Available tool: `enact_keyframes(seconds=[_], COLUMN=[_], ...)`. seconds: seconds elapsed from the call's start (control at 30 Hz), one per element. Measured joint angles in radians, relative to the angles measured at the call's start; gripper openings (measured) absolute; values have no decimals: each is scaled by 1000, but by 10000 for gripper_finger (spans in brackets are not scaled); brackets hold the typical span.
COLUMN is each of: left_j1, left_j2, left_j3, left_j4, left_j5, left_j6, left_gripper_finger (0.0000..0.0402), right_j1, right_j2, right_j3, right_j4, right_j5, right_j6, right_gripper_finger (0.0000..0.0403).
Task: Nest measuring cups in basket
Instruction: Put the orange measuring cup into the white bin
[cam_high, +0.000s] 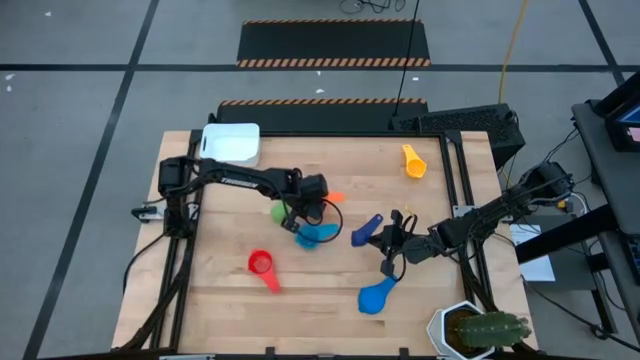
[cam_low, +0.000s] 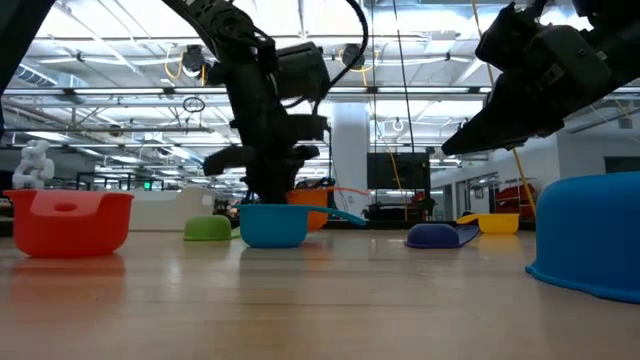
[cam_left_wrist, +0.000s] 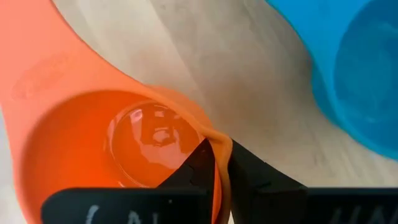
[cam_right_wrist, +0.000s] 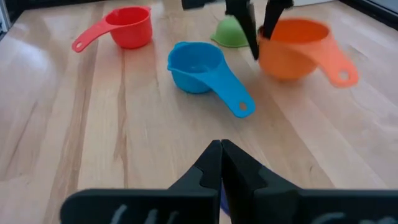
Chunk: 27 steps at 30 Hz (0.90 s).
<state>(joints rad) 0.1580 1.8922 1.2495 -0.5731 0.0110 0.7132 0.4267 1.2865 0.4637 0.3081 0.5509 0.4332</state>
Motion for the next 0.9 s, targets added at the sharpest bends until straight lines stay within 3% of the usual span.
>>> enact_keyframes(seconds=[0.23, 0.33, 0.57, 0.7, 0.9], left_j1=[100, 181, 409, 535, 674], left_j2=[-154, -237, -393, -401, -347], left_j3=[0, 0, 1, 2, 0], left_j4=[-215, -290, -375, -371, -377], left_j5=[-54, -65, -122, -240, -276], left_j6=[83, 137, 224, 270, 378], left_gripper_finger=[26, 9, 14, 7, 18], right_j1=[0, 0, 0, 0, -11], right_j2=[0, 0, 0, 0, 0], right_j3=[0, 0, 0, 0, 0], right_j4=[-2, -8, -25, -29, -29], right_j5=[-1, -1, -1, -1, -1], right_j6=[-2, -9, -33, -94, -186], right_gripper_finger=[0, 0, 0, 0, 0])
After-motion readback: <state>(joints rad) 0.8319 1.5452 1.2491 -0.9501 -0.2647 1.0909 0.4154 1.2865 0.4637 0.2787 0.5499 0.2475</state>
